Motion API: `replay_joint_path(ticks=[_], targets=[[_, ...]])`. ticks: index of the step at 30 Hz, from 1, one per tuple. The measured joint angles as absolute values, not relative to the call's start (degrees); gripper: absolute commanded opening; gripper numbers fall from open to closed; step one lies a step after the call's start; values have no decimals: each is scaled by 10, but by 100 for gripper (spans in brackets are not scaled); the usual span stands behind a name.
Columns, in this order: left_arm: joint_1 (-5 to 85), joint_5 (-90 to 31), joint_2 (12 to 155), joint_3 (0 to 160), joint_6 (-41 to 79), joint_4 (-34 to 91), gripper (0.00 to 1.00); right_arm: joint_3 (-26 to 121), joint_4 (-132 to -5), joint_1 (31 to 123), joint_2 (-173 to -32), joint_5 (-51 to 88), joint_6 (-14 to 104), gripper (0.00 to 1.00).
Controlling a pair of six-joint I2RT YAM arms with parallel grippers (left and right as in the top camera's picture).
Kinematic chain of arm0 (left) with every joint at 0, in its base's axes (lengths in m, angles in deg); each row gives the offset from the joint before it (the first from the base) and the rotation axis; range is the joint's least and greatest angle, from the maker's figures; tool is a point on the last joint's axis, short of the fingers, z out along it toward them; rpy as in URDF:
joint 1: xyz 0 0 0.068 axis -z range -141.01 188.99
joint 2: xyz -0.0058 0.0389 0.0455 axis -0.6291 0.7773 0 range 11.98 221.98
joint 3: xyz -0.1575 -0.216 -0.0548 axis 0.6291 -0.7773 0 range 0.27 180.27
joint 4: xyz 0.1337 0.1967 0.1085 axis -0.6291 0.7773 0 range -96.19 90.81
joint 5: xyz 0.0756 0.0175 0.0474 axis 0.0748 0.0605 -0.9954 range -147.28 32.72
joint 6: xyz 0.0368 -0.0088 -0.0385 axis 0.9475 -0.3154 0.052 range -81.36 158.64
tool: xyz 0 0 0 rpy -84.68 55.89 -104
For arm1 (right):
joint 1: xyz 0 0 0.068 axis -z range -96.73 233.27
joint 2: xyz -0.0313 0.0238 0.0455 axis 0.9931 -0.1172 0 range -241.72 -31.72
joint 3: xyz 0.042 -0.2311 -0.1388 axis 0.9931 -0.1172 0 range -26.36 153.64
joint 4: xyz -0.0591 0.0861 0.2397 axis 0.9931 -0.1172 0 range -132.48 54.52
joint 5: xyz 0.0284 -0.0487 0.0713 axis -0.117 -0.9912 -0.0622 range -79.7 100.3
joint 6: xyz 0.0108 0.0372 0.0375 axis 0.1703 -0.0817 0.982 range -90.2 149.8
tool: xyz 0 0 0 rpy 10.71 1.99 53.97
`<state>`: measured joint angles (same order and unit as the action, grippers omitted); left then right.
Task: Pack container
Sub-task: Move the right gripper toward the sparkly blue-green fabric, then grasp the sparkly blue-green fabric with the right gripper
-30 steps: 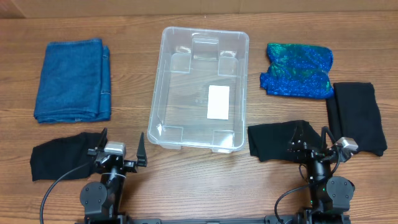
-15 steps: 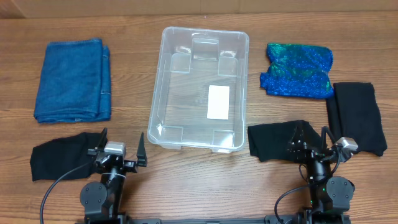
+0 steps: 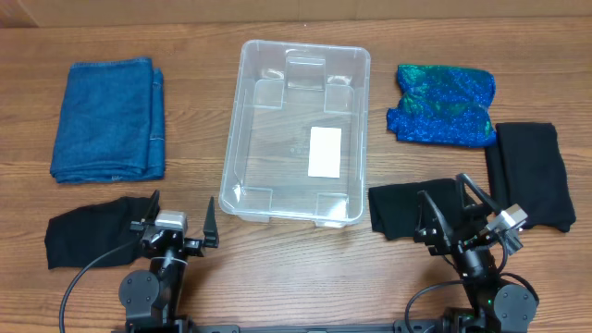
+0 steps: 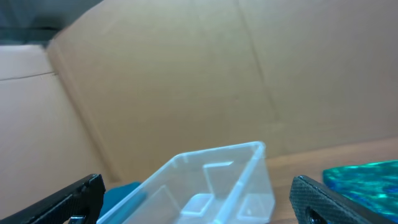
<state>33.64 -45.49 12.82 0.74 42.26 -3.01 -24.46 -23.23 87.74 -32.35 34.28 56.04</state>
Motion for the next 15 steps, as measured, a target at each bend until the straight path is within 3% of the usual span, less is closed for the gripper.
replay_joint_path(ticks=[6, 15], targets=[[336, -455, 128, 7, 423, -30, 100, -54, -327, 877, -454, 339, 463, 100], [336, -455, 127, 7, 423, -31, 100, 476, -735, 946, -1020, 283, 320, 100]])
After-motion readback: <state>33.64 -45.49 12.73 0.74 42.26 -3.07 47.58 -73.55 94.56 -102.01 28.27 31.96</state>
